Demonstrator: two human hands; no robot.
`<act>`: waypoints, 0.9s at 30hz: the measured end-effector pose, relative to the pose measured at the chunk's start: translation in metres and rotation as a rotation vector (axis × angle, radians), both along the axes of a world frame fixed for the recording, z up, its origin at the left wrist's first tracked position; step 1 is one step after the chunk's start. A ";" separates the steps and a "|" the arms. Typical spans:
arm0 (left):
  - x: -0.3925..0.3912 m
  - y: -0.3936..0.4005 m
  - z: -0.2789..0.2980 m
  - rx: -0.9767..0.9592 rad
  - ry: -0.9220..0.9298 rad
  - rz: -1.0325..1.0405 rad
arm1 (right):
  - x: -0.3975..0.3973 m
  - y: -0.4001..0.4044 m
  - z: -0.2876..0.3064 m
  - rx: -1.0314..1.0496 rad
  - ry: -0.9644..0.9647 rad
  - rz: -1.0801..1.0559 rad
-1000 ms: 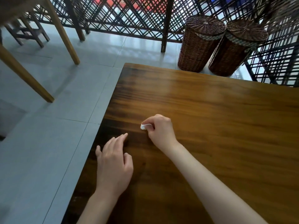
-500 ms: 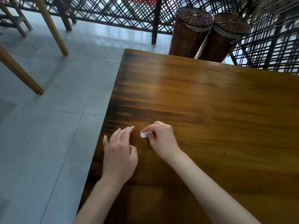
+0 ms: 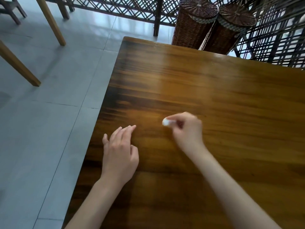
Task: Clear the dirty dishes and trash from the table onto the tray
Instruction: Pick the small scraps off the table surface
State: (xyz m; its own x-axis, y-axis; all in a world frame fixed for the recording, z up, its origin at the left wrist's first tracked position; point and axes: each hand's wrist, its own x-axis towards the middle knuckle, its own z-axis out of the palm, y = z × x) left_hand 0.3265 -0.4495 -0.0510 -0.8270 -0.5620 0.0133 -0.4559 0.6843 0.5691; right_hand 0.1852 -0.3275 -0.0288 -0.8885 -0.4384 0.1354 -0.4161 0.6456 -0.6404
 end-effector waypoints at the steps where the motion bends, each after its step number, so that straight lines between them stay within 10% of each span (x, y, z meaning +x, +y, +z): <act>1: 0.000 0.002 0.001 0.003 0.000 0.003 | -0.018 0.010 0.001 -0.020 0.020 -0.109; 11: -0.001 0.016 0.003 -0.002 -0.023 0.071 | -0.112 0.065 -0.028 0.092 0.013 -0.662; 27: 0.011 0.035 -0.003 -0.021 -0.063 0.157 | 0.008 -0.006 -0.026 0.073 -0.045 0.188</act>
State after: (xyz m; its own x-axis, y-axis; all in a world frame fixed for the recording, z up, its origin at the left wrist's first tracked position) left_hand 0.3380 -0.4147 -0.0538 -0.7284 -0.6848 -0.0225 -0.5926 0.6132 0.5223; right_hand 0.1930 -0.3333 -0.0553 -0.7947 -0.6041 0.0592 -0.5055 0.6047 -0.6155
